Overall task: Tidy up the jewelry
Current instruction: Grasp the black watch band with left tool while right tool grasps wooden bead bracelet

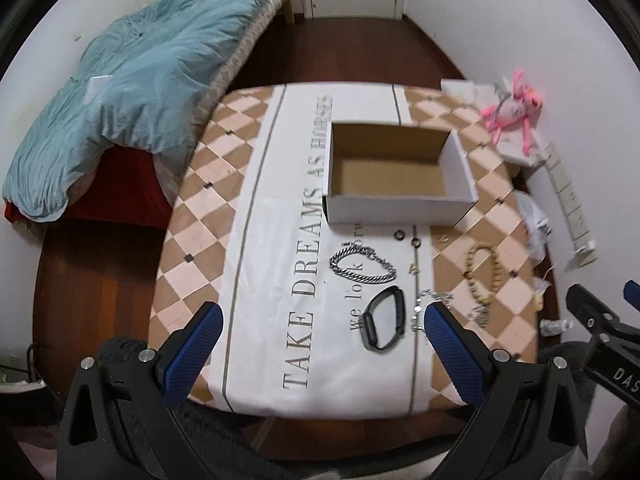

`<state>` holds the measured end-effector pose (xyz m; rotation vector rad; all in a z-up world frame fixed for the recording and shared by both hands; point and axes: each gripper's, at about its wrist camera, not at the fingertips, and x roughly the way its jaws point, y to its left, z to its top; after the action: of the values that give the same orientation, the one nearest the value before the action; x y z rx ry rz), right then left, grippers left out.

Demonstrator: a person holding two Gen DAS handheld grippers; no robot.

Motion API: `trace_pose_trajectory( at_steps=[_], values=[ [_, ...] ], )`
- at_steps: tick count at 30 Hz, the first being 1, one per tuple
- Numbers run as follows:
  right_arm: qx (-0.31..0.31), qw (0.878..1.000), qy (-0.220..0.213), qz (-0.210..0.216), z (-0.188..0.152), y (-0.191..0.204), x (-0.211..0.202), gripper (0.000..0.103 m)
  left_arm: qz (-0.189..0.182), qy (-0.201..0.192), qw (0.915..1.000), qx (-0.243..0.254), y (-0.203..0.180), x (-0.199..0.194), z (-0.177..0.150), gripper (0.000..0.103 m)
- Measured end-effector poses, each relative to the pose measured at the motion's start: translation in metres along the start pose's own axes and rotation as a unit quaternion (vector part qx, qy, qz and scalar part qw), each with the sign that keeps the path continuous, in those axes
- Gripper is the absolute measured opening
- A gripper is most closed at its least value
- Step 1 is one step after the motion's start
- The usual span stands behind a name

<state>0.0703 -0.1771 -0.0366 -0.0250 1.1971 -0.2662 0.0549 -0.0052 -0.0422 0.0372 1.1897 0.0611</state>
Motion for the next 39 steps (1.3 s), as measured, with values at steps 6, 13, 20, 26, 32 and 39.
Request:
trace_pose_trajectory(
  at_steps=[6,13,20,26,32,39],
  values=[
    [0.017,0.998,0.055,-0.004,-0.005,-0.008,0.063,0.103,0.006,0.044,0.9989,0.015,-0.006,0.053,0.0,0.102],
    [0.018,0.995,0.098,-0.012,-0.011,-0.008,0.11,0.1,0.004,0.072,0.9972,0.02,-0.015,0.089,-0.003,0.102],
    [0.027,0.993,0.118,-0.005,-0.01,-0.011,0.134,0.091,-0.026,0.099,0.9947,0.013,-0.021,0.111,-0.007,0.098],
    [0.041,0.991,0.127,0.004,-0.005,-0.018,0.15,0.082,-0.047,0.13,0.9905,0.001,-0.026,0.128,-0.011,0.067],
    [0.052,0.99,0.133,0.016,-0.002,-0.02,0.167,0.066,-0.055,0.147,0.9876,-0.006,-0.029,0.14,-0.017,0.027],
    [0.042,0.993,0.103,0.03,-0.003,-0.014,0.178,0.03,-0.05,0.125,0.9908,0.007,-0.03,0.141,-0.019,0.011]
  ],
)
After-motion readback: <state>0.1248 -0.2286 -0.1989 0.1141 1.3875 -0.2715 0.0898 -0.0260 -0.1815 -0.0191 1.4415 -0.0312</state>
